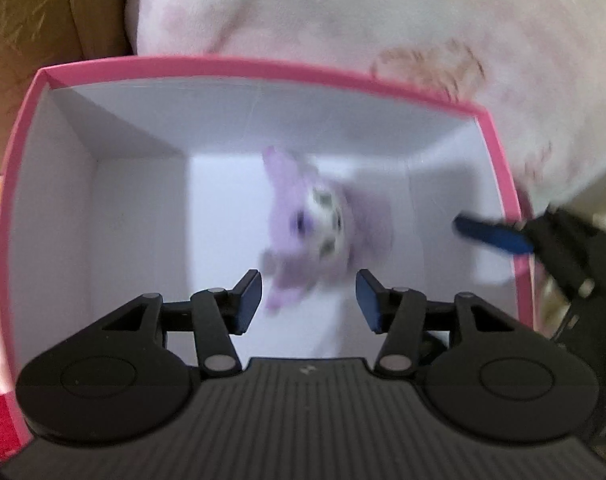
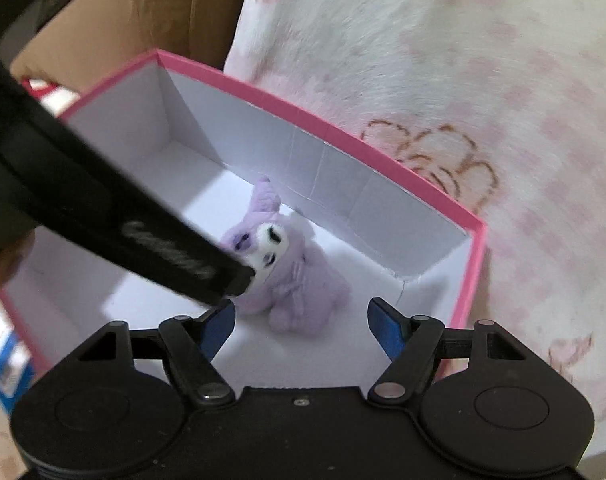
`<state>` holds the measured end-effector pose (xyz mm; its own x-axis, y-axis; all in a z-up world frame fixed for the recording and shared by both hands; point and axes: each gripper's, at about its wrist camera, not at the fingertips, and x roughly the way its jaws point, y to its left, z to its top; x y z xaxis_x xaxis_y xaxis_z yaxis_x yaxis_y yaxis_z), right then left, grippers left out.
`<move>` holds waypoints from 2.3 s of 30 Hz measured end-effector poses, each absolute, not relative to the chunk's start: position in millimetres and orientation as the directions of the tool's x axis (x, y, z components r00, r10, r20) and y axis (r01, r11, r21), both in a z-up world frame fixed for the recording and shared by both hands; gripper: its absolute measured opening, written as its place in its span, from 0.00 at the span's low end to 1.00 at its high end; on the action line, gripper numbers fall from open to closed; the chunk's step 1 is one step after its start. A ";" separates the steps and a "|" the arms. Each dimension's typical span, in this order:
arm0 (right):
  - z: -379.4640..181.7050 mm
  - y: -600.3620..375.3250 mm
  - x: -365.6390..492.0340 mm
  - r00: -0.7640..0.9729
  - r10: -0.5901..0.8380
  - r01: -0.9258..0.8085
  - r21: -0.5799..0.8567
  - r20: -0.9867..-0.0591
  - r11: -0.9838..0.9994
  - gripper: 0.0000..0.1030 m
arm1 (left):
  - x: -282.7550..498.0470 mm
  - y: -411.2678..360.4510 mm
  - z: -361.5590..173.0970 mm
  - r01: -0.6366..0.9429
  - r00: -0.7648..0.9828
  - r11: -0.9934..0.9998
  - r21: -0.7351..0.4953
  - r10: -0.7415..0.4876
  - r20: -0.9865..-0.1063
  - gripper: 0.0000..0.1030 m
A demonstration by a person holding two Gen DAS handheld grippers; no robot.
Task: Organize objects
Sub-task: 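Open the left tool to drop the doll and withdraw from the box, then reach the left tool to the white soap box and close on it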
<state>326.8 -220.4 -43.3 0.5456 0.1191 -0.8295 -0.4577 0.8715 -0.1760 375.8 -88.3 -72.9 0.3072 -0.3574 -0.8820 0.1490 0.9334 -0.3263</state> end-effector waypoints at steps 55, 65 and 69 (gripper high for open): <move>29.4 -239.8 41.6 0.555 0.341 -0.494 0.030 -0.759 0.869 0.87 | 109.4 -53.4 25.7 0.456 0.291 0.875 -0.159 -0.316 -0.903 0.84; -36.8 -228.2 38.3 0.525 0.387 -0.531 0.064 -0.758 0.845 0.89 | 106.0 -54.3 -24.5 0.389 0.280 0.898 -0.208 -0.330 -0.901 0.89; -58.9 -223.8 41.5 0.527 0.395 -0.538 0.065 -0.753 0.841 0.89 | 105.6 -57.1 -43.7 0.370 0.272 0.900 -0.231 -0.342 -0.900 0.89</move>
<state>41.5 -223.8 -58.9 0.5266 0.3952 -0.7527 -0.5376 0.8407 0.0654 105.6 -57.1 -43.7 0.2718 -0.3420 -0.8995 0.3696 0.9001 -0.2306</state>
